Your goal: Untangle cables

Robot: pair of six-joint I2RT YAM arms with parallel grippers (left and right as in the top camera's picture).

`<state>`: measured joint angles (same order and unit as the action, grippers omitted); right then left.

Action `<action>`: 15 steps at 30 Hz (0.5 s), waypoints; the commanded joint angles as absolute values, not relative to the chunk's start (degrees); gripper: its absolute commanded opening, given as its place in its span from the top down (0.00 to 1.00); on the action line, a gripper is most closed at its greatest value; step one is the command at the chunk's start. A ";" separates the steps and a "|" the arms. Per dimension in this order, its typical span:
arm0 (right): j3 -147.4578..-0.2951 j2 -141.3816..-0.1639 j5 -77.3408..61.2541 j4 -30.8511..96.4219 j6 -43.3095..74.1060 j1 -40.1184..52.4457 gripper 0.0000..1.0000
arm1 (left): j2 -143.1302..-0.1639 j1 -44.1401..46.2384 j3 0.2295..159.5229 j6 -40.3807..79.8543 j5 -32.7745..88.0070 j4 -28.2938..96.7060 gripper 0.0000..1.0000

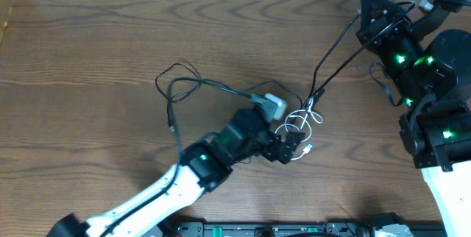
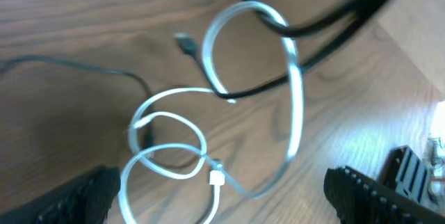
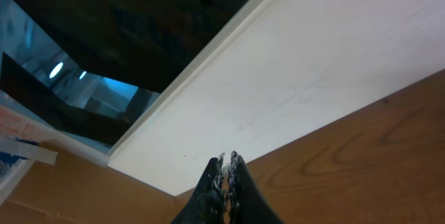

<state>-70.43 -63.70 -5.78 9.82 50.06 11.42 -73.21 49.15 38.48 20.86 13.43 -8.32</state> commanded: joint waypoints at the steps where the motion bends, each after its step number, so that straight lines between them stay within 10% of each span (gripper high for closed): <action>1: -70.76 -63.33 -6.00 10.20 50.52 11.18 0.99 | -75.40 51.18 38.46 19.53 14.11 -11.29 0.02; 4: -70.76 -63.33 -6.59 10.35 50.54 11.18 0.99 | -76.95 51.51 38.46 19.53 13.76 -13.30 0.02; 10: -70.76 -63.33 -8.80 10.55 50.54 11.18 0.99 | -78.04 51.51 38.46 19.55 9.32 -13.96 0.47; 15: -70.76 -63.33 -9.19 11.64 50.57 11.18 0.99 | -78.04 51.40 38.46 19.57 9.37 -16.53 0.47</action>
<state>-70.43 -63.70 -8.19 11.51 50.06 11.42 -77.76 51.48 38.44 20.10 10.59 -15.64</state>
